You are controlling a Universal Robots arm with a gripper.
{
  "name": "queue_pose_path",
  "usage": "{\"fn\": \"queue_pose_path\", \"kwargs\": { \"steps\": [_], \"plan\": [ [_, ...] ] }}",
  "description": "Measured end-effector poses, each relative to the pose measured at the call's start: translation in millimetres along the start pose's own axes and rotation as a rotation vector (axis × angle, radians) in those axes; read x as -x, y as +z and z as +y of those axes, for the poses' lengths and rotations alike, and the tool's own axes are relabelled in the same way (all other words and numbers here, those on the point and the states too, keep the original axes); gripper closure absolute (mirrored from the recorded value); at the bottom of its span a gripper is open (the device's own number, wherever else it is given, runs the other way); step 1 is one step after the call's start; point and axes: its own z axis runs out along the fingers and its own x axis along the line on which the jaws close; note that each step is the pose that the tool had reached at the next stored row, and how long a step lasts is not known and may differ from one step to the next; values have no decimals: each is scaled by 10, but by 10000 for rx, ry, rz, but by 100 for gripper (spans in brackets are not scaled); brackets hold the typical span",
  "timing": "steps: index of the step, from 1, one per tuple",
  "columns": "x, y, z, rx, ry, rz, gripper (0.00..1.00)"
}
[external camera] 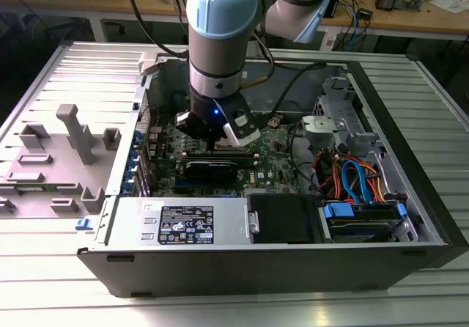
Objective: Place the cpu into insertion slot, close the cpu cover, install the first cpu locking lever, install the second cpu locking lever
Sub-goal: 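Install the second cpu locking lever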
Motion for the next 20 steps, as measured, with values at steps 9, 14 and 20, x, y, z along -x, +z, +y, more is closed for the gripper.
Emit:
{"fn": "queue_pose_path", "kwargs": {
  "steps": [9, 14, 20],
  "plan": [
    [-10, 11, 24, 4, 0, -3, 89],
    [-26, 13, 40, -4, 4, -2, 89],
    [-26, 22, 39, 82, 1, -10, 89]
  ]
}}
